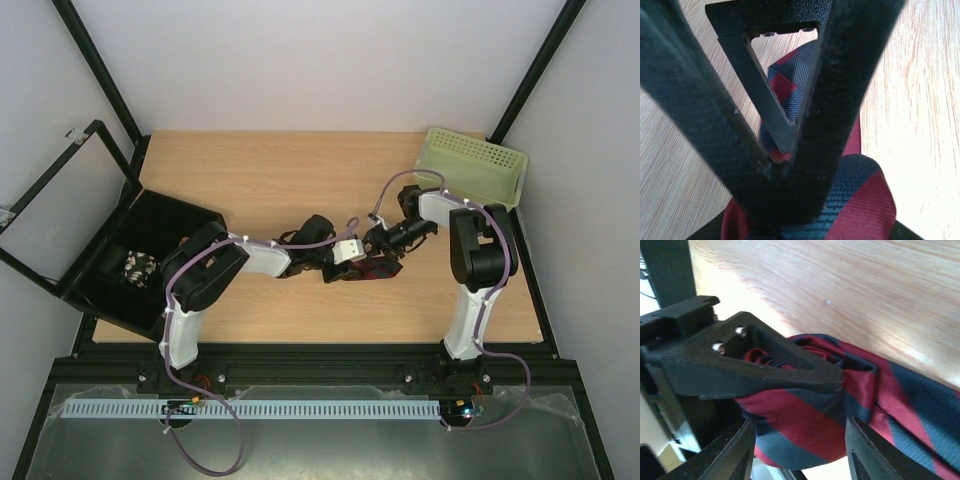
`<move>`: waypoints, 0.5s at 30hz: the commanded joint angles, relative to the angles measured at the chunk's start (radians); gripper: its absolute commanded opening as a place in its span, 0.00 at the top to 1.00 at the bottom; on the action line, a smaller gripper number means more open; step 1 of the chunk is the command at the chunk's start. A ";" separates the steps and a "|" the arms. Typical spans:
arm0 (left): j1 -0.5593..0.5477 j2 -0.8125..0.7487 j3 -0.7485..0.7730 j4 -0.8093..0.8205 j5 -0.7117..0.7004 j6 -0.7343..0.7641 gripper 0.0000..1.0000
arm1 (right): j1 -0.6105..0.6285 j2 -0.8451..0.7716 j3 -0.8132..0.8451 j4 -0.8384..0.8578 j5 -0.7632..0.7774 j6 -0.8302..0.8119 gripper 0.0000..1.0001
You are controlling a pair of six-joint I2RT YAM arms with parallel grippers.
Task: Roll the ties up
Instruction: Roll the tie at the center of the board.
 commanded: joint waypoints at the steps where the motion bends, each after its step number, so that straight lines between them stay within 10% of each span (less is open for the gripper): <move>1: -0.006 0.029 -0.036 -0.142 -0.051 0.027 0.65 | 0.016 -0.034 0.028 -0.095 -0.096 -0.026 0.48; 7: -0.006 0.030 -0.031 -0.138 -0.047 0.026 0.64 | 0.035 -0.023 -0.012 -0.069 -0.076 -0.013 0.52; 15: -0.004 0.018 -0.027 -0.135 -0.030 0.015 0.53 | 0.002 0.018 -0.071 -0.020 0.109 -0.020 0.98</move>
